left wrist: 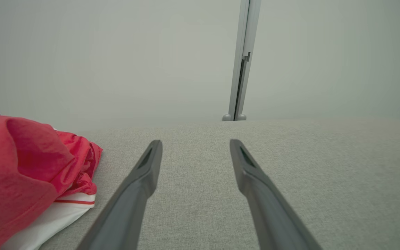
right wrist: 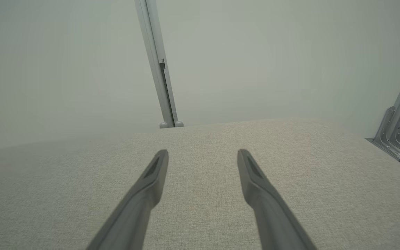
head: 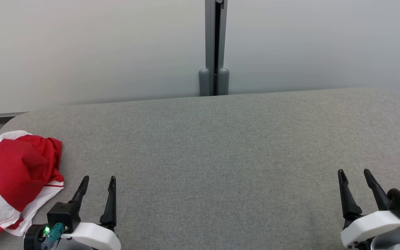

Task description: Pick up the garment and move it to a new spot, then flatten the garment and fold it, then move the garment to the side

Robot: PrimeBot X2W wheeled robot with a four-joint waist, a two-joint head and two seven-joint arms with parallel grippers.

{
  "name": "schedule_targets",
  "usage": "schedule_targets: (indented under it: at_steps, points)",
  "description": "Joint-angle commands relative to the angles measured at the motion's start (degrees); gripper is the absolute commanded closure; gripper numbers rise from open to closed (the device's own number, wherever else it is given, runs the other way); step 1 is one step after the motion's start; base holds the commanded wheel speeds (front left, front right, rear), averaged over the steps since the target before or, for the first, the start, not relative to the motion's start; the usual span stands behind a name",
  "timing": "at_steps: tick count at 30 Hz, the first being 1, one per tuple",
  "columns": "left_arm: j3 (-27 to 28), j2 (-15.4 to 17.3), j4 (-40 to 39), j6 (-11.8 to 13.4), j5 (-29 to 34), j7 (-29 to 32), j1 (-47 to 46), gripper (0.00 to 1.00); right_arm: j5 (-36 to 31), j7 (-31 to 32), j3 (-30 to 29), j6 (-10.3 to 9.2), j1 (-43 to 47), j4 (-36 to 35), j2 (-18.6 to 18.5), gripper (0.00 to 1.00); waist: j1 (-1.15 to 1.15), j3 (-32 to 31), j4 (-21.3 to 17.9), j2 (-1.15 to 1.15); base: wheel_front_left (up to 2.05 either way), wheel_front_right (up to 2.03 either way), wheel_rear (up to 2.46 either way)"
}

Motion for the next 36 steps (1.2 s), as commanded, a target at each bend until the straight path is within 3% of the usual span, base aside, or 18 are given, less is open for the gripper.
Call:
schedule_targets:
  at_steps: [1, 27, 36]
  points:
    - [0.24, 0.07, 0.29, -0.32, 0.89, -0.39, -0.91, 0.00, -1.13, -0.54, 0.16, 0.18, -0.26, 0.12, -0.39, 0.00, 0.00, -0.04, 0.02, 0.00, 0.00, 0.00, 0.00]
    - [2.06, -0.77, 1.65, -0.55, 1.79, -1.04, -1.68, 0.00, -1.21, -1.03, 0.16, 0.18, -0.56, 0.62, -0.77, 0.00, 0.00, 0.29, 0.90, 0.00, 0.00, 0.00, 0.00]
    - [4.62, 0.02, 0.56, 0.01, 2.07, -1.00, -2.49, 0.00, -1.63, -0.41, 0.58, 0.18, 0.01, -1.89, -1.01, 0.00, 0.00, 0.82, 6.48, 0.00, 0.00, 0.00, 0.00]
